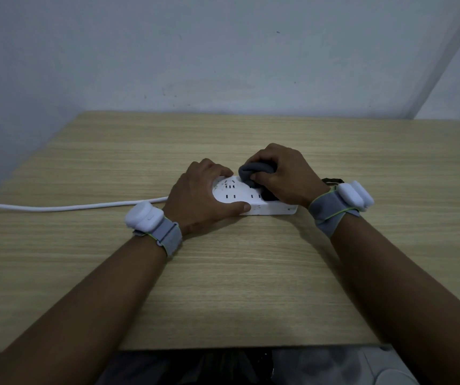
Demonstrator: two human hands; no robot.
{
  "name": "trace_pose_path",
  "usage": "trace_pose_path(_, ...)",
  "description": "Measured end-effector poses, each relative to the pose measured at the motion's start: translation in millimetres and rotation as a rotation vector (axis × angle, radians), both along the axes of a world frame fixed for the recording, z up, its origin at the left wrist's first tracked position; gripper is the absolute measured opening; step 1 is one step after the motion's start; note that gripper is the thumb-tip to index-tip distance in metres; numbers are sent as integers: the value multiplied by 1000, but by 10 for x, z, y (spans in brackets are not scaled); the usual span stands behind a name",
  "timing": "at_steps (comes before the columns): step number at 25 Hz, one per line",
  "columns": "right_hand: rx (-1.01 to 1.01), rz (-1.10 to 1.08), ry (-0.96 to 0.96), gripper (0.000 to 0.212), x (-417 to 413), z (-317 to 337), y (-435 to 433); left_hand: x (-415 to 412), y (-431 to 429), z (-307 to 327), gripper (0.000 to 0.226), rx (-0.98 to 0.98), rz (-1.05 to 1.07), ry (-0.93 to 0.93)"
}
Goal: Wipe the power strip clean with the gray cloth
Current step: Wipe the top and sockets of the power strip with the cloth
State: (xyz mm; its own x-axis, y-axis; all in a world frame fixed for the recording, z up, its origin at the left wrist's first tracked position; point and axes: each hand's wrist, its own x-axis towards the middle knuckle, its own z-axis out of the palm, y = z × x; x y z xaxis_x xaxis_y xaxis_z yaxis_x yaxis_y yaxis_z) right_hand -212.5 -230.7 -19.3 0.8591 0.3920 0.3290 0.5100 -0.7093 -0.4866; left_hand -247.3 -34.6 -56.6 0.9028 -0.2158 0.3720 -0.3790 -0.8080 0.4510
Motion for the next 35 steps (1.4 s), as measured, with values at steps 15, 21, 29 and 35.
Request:
trace_pose_path(15, 30, -24, -14, 23, -58, -14, -22, 26, 39, -12, 40, -374, 17, 16)
trace_pose_path(21, 94, 83, 84, 23, -91, 9, -82, 58, 46, -7, 32, -519, 70, 18)
trace_pose_path(29, 165, 103, 155, 24, -99, 49, -113, 82, 43, 2, 24, -564, 110, 9)
trace_pose_path(35, 163, 51, 119, 25, -64, 38, -109, 89, 47, -1, 19, -576, 112, -1)
